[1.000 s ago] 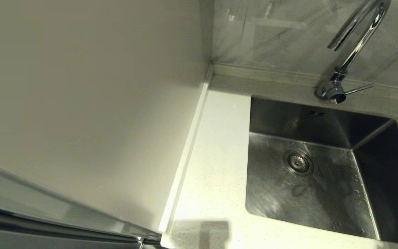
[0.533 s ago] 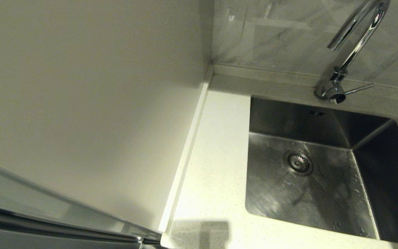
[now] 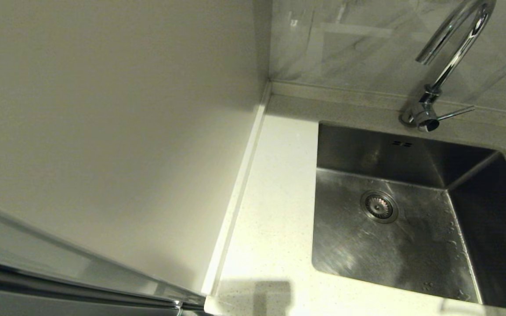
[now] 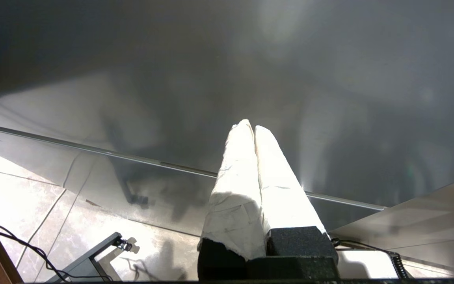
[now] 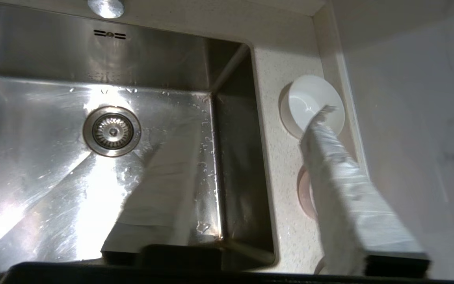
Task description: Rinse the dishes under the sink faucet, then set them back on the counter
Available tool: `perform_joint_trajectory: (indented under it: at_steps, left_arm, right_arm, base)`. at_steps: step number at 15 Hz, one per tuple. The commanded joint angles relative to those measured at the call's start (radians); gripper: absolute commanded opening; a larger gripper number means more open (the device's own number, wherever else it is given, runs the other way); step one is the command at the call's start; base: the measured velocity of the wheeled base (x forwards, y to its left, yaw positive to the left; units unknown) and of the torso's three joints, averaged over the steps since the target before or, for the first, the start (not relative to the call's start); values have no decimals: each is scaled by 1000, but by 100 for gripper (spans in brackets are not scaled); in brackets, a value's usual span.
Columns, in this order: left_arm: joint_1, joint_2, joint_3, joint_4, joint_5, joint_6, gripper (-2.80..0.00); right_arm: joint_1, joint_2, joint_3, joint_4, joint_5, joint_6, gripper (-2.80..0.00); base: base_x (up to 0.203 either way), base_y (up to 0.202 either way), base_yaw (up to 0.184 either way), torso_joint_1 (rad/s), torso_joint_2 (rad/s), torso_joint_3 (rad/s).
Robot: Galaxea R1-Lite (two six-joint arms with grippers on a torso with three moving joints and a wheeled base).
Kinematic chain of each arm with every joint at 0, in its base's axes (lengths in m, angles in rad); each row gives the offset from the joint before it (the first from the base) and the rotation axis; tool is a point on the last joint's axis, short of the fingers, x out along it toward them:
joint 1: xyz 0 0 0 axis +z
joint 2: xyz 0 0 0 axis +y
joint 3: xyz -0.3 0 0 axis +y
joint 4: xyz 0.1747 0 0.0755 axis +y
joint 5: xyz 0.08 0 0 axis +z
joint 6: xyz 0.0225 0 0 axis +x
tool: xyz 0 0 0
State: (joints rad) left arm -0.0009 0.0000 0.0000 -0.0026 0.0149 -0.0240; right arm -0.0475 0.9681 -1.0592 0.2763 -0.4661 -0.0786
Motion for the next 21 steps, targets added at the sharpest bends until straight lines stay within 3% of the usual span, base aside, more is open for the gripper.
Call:
perform_joint_trajectory:
  at_steps: [1,4,7,10,16,18,20,21]
  left_arm:
    - [1,-5,0,0,1,0,-280]
    - [1,-5,0,0,2,1,-280]
    - [0,-3,0,0,0,0,-280]
    - [1,-3,0,0,0,1,-280]
    - [1,-3,0,0,0,0,-280]
    - [-1,-3,0,0,0,-1,-280]
    - [1,-3,0,0,0,-1,-280]
    - [1,-3,0,0,0,-1,-280]
  right_arm:
    - [-8,-186,109,-42,0,2,-280]
    - [-23,-374,163,-56,-1,0,-280]
    - [-25,-521,194,25,20,-7,-280]
    - [-23,-657,267,61,103,-73,-280]
    - [48,-877,314,124,168,-140,-280]
    - [50,-965,313,208,177,-134,-280]
    - [50,-967,316,248,179,-40,-280]
    - [50,-967,352,248,184,-35,-280]
  base:
    - [0,0,0,0,0,0]
    - [0,0,0,0,0,0]
    - [0,0,0,0,0,0]
    - [0,0,0,0,0,0]
    - [0,0,0,0,0,0]
    - [0,0,0,0,0,0]
    - [0,0,0,0,0,0]
    - [0,0,0,0,0,0]
